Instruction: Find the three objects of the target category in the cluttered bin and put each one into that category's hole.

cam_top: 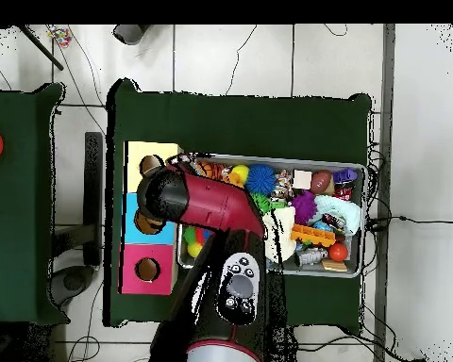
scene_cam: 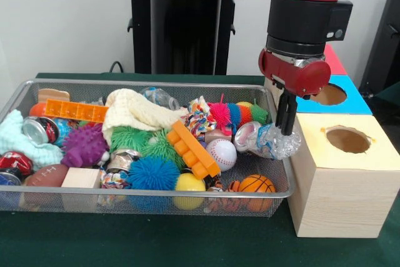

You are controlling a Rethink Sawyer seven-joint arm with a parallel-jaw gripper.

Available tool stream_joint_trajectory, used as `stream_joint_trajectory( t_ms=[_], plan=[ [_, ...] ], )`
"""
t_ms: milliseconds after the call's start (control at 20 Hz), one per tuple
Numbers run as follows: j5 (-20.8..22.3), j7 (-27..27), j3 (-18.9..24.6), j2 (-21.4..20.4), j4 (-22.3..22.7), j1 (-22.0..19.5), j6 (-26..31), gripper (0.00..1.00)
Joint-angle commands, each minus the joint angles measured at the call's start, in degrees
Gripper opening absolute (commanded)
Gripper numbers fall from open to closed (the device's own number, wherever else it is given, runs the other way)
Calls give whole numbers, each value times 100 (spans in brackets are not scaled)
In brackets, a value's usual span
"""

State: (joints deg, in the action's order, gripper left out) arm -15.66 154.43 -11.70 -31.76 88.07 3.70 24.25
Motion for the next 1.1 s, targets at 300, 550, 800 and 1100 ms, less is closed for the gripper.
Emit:
stream_joint_trajectory(
  t_ms=[300, 550, 800, 1100],
  plan=[
    [849, -546, 243, 19, -600, -121, 1521, 0],
    [1039, -641, 386, -86, -504, -306, 1490, 0],
    [1214, -825, 547, -222, -321, -535, 1389, 0],
    [1428, -931, 628, -396, -261, -741, 1479, 0]
  ],
)
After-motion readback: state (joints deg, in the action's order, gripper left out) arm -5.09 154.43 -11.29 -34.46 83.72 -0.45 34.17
